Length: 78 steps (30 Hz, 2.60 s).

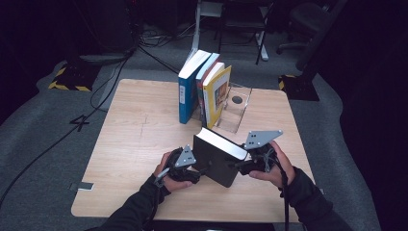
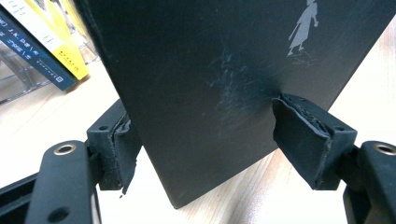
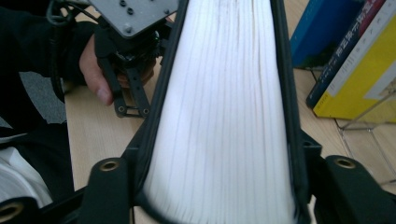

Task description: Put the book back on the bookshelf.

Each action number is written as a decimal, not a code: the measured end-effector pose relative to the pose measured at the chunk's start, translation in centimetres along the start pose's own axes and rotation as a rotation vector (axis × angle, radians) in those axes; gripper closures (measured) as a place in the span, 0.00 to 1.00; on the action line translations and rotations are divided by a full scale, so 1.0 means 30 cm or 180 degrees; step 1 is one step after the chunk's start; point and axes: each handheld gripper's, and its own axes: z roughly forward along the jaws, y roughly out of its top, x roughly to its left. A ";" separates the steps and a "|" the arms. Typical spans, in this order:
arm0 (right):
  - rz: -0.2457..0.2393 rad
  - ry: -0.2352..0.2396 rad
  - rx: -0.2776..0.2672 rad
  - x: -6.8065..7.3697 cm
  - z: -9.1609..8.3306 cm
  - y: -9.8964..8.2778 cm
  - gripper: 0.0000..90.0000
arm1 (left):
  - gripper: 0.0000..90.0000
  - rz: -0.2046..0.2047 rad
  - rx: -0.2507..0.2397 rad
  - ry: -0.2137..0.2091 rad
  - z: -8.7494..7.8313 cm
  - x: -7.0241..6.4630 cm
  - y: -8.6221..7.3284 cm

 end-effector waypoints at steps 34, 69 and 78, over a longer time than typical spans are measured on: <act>-0.0021 -0.0189 0.0241 0.003 0.050 0.085 0.57 | 0.24 -0.0502 0.0620 0.0374 -0.315 0.080 -0.254; 0.0521 -0.1081 0.0180 -0.269 0.002 0.057 0.59 | 0.22 -0.0571 0.0841 0.0397 -0.244 0.083 -0.266; 0.0712 -0.1187 0.0126 -0.326 0.010 0.054 0.59 | 0.22 -0.0570 0.0843 0.0396 -0.243 0.082 -0.265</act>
